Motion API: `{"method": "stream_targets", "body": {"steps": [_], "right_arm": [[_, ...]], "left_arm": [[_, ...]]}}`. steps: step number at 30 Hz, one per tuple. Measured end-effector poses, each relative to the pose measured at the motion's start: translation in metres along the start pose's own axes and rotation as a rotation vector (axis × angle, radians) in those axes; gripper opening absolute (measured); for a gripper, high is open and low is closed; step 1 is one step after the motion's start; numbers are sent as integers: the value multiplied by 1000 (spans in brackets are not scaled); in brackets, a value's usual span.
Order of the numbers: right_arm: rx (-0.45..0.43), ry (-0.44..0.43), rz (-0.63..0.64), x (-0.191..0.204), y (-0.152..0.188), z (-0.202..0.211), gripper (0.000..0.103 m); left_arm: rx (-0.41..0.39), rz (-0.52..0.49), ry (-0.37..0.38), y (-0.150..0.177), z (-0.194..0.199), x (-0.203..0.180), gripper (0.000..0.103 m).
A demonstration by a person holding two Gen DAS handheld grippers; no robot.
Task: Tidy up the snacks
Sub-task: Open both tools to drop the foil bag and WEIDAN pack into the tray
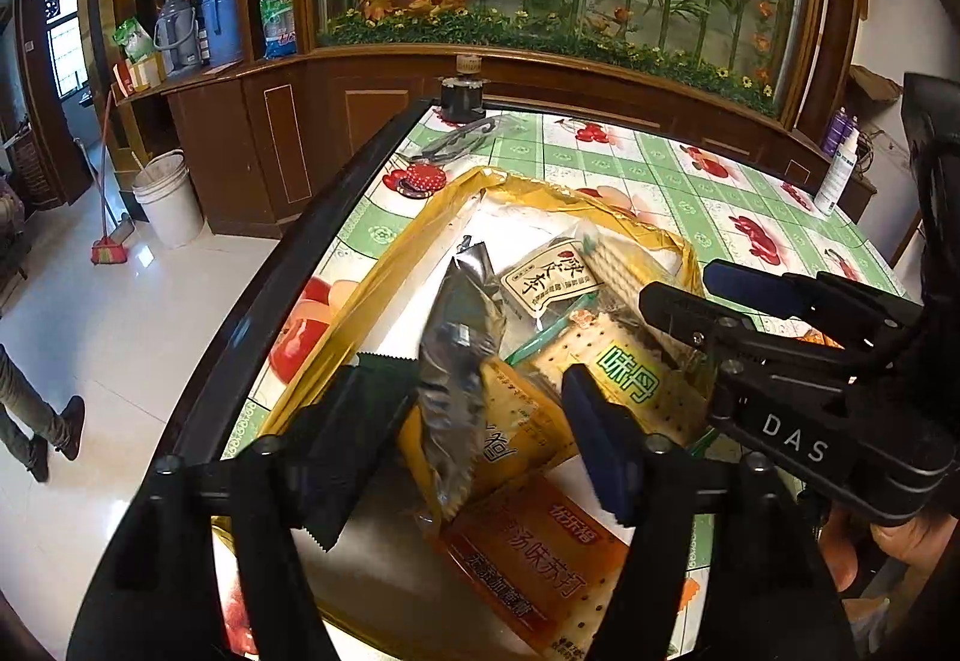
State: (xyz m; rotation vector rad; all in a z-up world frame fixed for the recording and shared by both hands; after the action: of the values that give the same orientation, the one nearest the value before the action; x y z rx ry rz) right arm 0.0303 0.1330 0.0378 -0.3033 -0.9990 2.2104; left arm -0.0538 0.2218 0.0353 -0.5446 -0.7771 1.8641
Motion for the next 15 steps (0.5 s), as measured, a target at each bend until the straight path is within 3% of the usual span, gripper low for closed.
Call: {"method": "stream_targets", "body": {"steps": [4, 15], "right_arm": [[-7, 9, 4, -1, 0, 7, 50], [-63, 76, -15, -27, 16, 60, 60]], "left_arm": [[-8, 0, -10, -1, 6, -1, 82], [-49, -18, 9, -2, 31, -21, 86]]}}
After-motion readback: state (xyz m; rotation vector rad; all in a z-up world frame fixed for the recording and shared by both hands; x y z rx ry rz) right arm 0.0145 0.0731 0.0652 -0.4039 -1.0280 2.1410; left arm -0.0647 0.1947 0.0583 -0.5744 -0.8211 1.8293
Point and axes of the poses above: each gripper's, at about its wrist camera, not at the fingertips, and z roughly against the way its jaws point, x to its left, y to its underside, the point moved 4 cm from there along -z, roughly the way its jaws point, and after that the axes turned 2 degrees about -z, right-handed, at the moved point
